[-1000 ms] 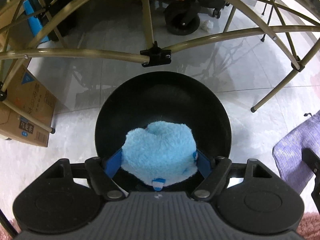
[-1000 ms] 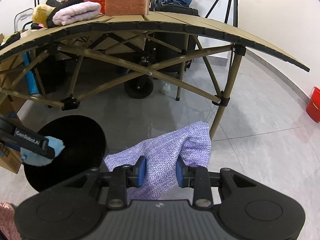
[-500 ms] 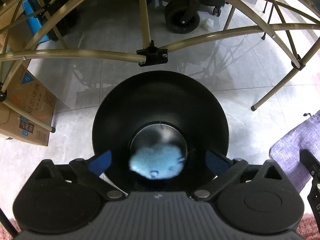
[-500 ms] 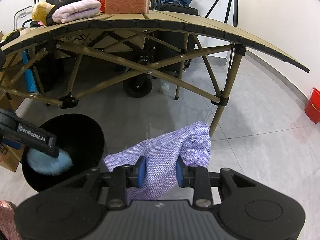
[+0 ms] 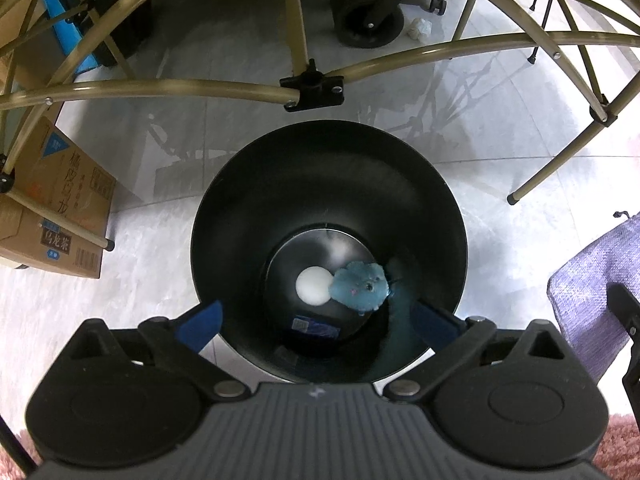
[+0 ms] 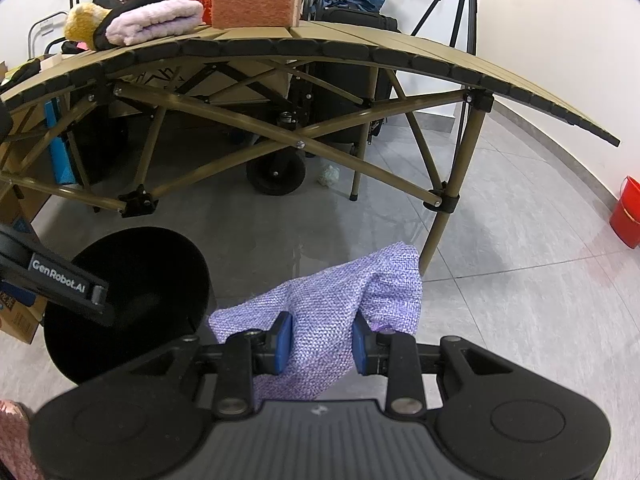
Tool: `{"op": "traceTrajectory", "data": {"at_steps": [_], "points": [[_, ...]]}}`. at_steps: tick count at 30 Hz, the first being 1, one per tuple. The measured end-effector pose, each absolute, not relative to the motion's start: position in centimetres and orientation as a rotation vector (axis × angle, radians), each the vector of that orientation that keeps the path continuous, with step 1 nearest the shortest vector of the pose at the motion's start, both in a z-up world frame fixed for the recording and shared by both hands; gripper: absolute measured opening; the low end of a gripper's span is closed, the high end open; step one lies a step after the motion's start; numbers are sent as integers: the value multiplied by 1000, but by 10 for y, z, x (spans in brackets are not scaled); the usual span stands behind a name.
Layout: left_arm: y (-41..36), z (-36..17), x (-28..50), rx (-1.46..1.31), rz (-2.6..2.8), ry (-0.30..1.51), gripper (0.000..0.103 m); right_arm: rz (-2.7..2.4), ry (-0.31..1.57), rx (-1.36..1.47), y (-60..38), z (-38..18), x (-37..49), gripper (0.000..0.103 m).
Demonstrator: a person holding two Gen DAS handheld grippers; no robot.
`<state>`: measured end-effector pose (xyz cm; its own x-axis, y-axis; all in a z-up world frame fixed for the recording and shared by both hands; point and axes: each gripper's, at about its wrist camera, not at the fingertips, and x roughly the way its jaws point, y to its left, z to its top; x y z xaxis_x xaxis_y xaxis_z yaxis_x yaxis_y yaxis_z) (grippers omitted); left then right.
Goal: Collect trash
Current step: 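Withdraw the left tool while the right tool carries the purple cloth over the bin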
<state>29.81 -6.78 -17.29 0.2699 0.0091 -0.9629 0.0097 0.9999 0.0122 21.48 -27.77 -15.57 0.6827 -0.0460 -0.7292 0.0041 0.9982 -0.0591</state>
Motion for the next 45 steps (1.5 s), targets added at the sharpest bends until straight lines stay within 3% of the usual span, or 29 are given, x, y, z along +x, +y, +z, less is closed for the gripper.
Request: {"op": "traceTrajectory", "data": {"at_steps": [45], "points": [[39, -150, 276, -59, 166, 1284, 103, 158, 811, -157, -181, -154, 236, 30]]}}
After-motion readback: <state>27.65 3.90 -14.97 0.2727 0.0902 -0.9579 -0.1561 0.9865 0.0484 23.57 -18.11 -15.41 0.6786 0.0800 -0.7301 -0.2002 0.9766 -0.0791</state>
